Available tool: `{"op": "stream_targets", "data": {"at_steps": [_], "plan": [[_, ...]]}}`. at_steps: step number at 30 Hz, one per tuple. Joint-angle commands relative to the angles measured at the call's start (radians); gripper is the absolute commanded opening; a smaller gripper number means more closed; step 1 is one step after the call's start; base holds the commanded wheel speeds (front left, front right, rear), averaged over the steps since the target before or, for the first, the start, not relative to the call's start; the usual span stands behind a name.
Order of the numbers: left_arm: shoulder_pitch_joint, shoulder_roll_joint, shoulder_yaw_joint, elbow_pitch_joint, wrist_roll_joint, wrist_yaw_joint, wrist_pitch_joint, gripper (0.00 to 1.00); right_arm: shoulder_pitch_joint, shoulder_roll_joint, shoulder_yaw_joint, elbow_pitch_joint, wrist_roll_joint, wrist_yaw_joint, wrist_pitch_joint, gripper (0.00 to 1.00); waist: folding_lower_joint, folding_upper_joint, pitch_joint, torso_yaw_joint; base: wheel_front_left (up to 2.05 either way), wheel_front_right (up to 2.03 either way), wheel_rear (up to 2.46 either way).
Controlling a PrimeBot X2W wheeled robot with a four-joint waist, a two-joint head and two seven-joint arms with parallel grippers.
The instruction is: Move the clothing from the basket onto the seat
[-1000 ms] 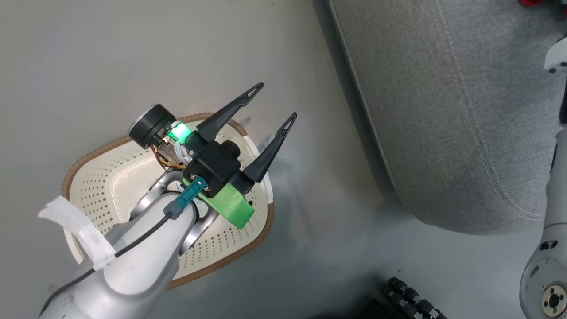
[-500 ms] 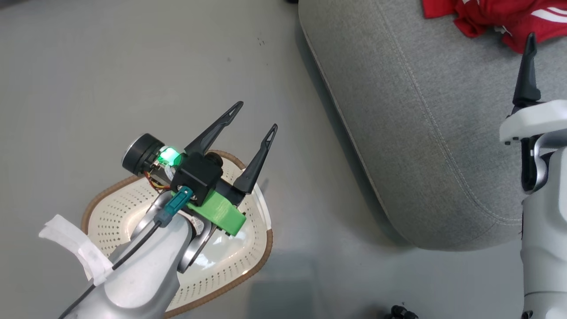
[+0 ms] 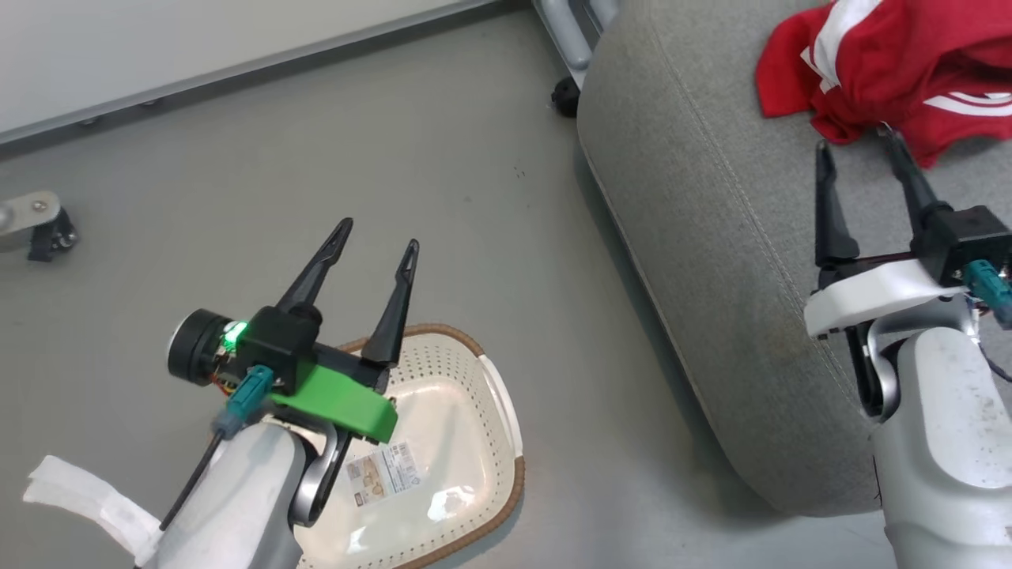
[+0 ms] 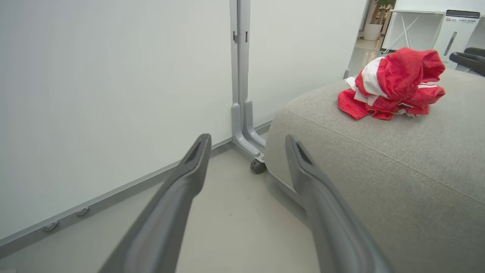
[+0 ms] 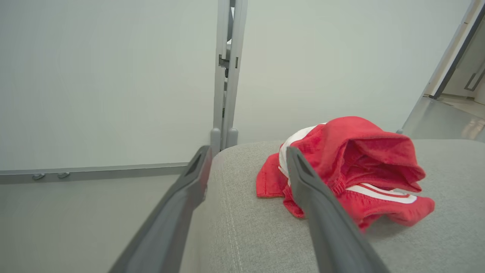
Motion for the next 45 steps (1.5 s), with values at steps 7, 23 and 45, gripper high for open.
{"op": "stream_targets", "data": {"at_steps": [7, 23, 45], "plan": [[0.09, -0.017, 0.123, -0.003, 0.003, 0.012, -0.003, 1.0, 0.056, 0.004, 0.078, -0.001, 0.029, -0.001, -0.002, 1.0, 0.0, 0.0087, -0.122, 0.138, 0.0, 0.0, 0.0], [0.275, -0.084, 0.381, -0.021, 0.056, -0.003, -0.002, 1.0, 0.168, 0.017, 0.228, -0.029, 0.105, -0.001, -0.002, 1.0, 0.0, 0.0087, -0.223, 0.238, 0.0, 0.0, 0.0], [0.374, -0.166, 0.473, -0.038, 0.143, -0.068, -0.002, 1.0, 0.407, 0.017, 0.217, -0.153, 0.142, -0.001, -0.002, 1.0, 0.0, 0.0087, -0.289, 0.226, 0.0, 0.0, 0.0]]}}
